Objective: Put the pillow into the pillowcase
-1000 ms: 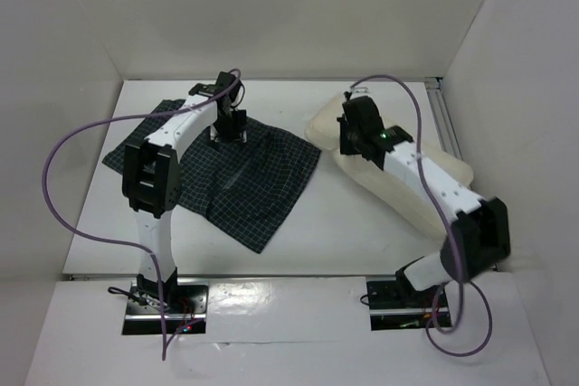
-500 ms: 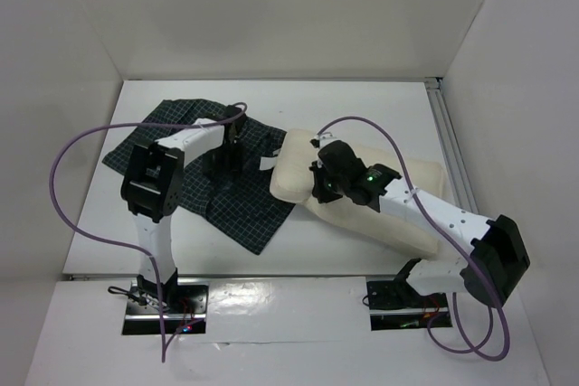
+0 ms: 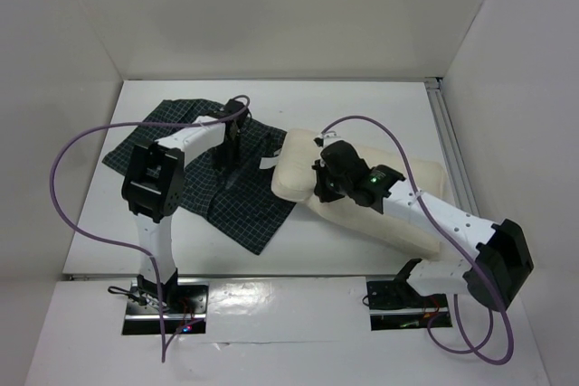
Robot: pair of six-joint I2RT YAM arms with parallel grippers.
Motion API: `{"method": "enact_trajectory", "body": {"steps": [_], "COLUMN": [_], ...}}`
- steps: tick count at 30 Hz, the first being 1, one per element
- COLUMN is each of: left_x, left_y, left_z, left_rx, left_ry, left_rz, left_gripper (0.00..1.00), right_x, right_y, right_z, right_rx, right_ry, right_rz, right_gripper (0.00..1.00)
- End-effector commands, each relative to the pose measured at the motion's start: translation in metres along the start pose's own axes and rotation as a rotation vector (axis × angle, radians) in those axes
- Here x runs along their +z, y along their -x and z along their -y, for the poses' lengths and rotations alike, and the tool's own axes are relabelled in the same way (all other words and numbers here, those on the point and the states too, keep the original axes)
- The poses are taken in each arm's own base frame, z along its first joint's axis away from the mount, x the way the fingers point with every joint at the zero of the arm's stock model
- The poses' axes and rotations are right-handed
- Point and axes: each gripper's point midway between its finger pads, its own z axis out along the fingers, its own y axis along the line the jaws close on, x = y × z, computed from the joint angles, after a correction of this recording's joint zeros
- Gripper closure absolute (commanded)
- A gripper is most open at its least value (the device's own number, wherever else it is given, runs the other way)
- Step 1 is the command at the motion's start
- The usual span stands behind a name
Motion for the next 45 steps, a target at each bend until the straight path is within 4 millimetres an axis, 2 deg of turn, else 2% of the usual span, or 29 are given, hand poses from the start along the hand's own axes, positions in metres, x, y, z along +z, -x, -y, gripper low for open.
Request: {"method": "enact_trajectory", "body": {"steps": [1, 3, 9, 12, 18, 25, 29, 31, 32, 33, 36, 38, 39, 40, 41, 43, 45], "left_x": [-0.003, -0.002, 0.000, 0.002, 0.009, 0.013, 0.003, -0.006, -0.013, -0.017, -0.042, -0.056, -0.057, -0.066, -0.074, -0.081, -0.088], "left_y": [0.013, 0.013, 0.013, 0.008, 0.003, 0.002, 0.012, 0.018, 0.020, 0.025, 0.038, 0.045, 0.044, 0.050, 0.052, 0.055, 0.055], "left_z": [-0.002, -0.003, 0.001, 0.010, 0.013, 0.005, 0.003, 0.001, 0.000, 0.002, 0.007, 0.011, 0.013, 0.014, 0.015, 0.013, 0.018], "left_rx": [-0.007, -0.005, 0.006, 0.027, 0.042, 0.037, 0.023, 0.020, 0.020, 0.007, -0.008, -0.018, -0.017, -0.023, -0.026, -0.047, -0.059], "left_ry": [0.024, 0.036, 0.017, -0.012, -0.022, 0.028, 0.039, 0.044, 0.043, 0.030, -0.022, -0.063, -0.072, -0.090, -0.104, -0.120, -0.159], "left_rz": [0.035, 0.032, 0.023, 0.004, -0.023, -0.023, 0.002, 0.015, 0.018, 0.027, 0.069, 0.097, 0.094, 0.116, 0.126, 0.133, 0.133], "left_gripper": [0.55, 0.59, 0.59, 0.45, 0.44, 0.61, 0.79, 0.87, 0.95, 0.99, 1.00, 1.00, 1.00, 1.00, 1.00, 1.00, 1.00], "right_x": [-0.012, -0.013, -0.015, -0.016, -0.016, -0.016, -0.016, -0.016, -0.019, -0.019, -0.022, -0.019, -0.017, -0.019, -0.018, -0.023, -0.025], "right_y": [0.008, 0.004, 0.004, 0.003, 0.003, 0.003, 0.003, 0.001, 0.003, 0.003, -0.008, -0.030, -0.035, -0.031, -0.026, -0.010, 0.018], "right_z": [0.005, 0.007, 0.010, 0.013, 0.013, 0.015, 0.015, 0.016, 0.016, 0.014, 0.009, 0.016, 0.017, 0.012, 0.009, 0.004, -0.005], "right_rx": [0.028, 0.026, 0.036, 0.034, 0.034, 0.025, 0.025, 0.024, 0.017, 0.016, -0.013, -0.021, -0.008, -0.014, -0.003, 0.021, 0.030], "right_ry": [-0.028, -0.032, -0.051, -0.063, -0.063, -0.072, -0.072, -0.076, -0.071, -0.061, -0.015, -0.031, -0.040, -0.032, -0.031, -0.024, -0.002], "right_rz": [0.050, 0.040, 0.047, 0.042, 0.042, 0.046, 0.046, 0.037, 0.048, 0.044, 0.015, -0.062, -0.082, -0.079, -0.075, -0.036, 0.040], "right_gripper": [1.00, 1.00, 1.00, 1.00, 1.00, 1.00, 1.00, 1.00, 1.00, 1.00, 1.00, 1.00, 0.89, 0.69, 0.24, 0.03, 0.00]}}
